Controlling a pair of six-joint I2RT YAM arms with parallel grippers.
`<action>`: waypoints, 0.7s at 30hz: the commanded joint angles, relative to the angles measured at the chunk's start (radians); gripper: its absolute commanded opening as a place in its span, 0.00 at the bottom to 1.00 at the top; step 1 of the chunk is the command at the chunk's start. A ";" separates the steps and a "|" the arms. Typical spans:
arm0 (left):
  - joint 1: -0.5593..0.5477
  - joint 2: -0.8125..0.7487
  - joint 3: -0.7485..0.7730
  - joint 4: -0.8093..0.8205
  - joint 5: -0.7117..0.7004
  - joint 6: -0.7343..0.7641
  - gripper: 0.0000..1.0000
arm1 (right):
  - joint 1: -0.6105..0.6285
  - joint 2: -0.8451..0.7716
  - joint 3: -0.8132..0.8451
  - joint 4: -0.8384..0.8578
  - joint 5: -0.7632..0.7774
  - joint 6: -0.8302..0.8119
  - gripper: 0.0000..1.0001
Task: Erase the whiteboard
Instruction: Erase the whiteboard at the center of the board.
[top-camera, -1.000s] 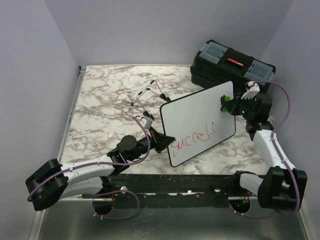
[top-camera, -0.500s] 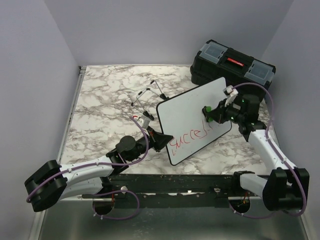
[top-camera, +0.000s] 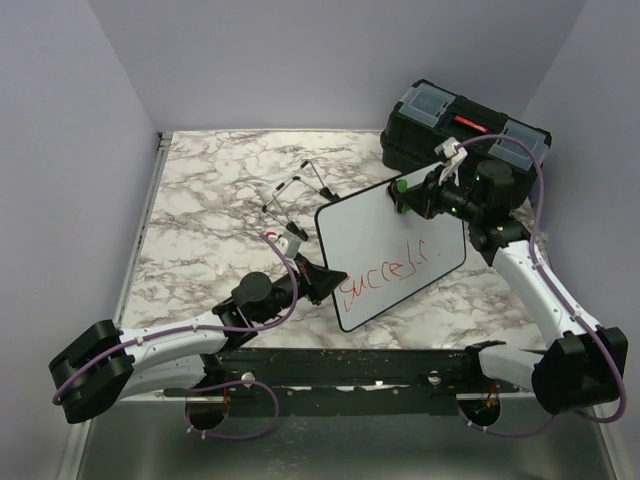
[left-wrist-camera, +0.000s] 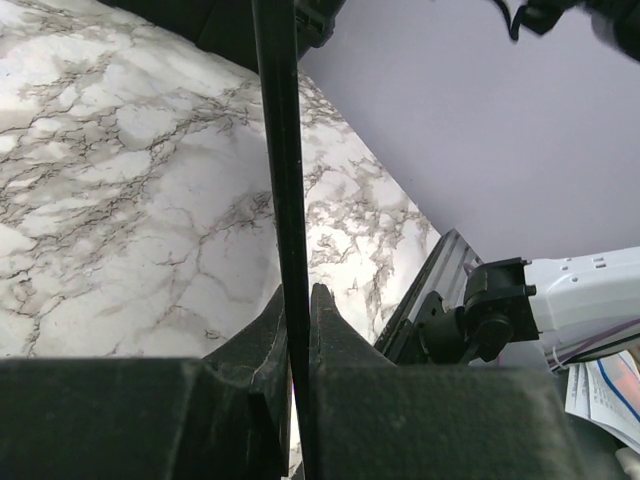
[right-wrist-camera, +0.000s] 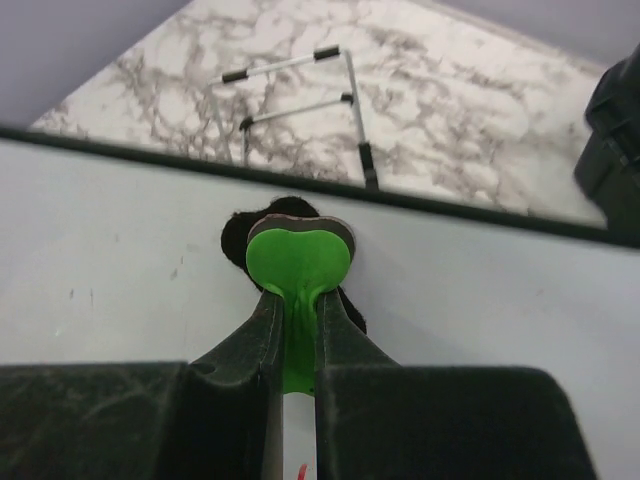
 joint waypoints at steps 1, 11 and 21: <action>-0.014 -0.020 0.039 0.184 0.035 -0.002 0.00 | 0.051 0.042 0.126 0.013 0.123 0.038 0.01; -0.018 -0.020 0.063 0.164 0.018 -0.003 0.00 | 0.303 0.033 0.106 -0.190 -0.070 -0.149 0.00; -0.020 -0.041 0.052 0.159 -0.002 -0.003 0.00 | 0.231 -0.049 0.020 -0.071 0.546 -0.083 0.01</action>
